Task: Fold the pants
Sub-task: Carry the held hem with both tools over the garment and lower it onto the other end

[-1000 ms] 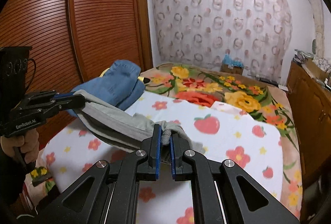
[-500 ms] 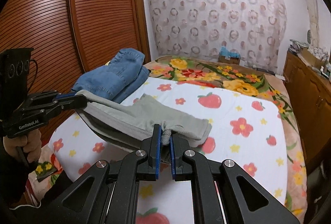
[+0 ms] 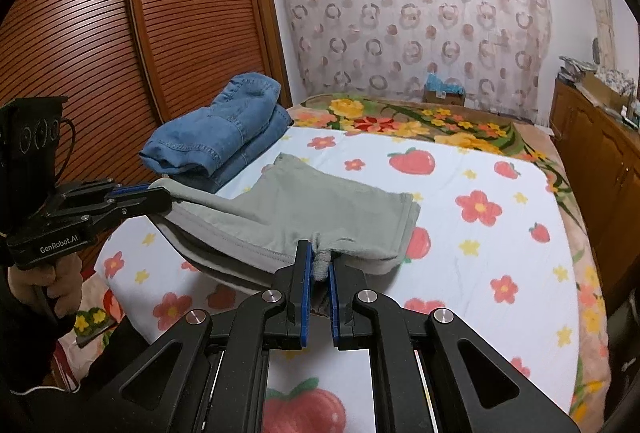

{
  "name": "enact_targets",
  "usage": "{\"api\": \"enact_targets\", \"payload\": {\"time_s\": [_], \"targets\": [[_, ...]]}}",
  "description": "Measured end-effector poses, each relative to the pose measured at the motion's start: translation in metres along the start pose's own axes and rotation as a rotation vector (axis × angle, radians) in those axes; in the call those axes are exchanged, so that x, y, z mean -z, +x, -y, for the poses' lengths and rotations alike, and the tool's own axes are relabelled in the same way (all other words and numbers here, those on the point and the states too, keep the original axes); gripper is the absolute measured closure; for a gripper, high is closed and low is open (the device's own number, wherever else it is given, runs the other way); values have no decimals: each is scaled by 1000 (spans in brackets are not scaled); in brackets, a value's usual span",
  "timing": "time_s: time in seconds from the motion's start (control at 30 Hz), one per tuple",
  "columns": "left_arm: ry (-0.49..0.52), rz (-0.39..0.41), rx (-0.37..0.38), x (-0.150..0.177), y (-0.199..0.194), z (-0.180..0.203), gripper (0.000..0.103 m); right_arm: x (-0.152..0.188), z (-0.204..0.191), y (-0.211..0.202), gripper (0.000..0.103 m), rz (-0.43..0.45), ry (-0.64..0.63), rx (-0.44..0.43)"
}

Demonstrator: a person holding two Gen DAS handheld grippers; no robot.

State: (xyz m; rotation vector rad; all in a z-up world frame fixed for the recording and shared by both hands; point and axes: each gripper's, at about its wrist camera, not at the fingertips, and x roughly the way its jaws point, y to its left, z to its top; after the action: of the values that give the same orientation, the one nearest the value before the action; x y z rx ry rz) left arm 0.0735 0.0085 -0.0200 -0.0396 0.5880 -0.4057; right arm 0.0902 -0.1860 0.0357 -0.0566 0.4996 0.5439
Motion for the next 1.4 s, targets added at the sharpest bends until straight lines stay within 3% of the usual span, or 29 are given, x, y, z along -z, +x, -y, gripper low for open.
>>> {"api": "enact_targets", "payload": {"time_s": [0.53, 1.4], "targets": [[-49, -45, 24, 43, -4, 4, 93, 32, -7, -1, 96, -26, 44, -28], [2, 34, 81, 33, -51, 30, 93, 54, -17, -55, 96, 47, 23, -42]]}}
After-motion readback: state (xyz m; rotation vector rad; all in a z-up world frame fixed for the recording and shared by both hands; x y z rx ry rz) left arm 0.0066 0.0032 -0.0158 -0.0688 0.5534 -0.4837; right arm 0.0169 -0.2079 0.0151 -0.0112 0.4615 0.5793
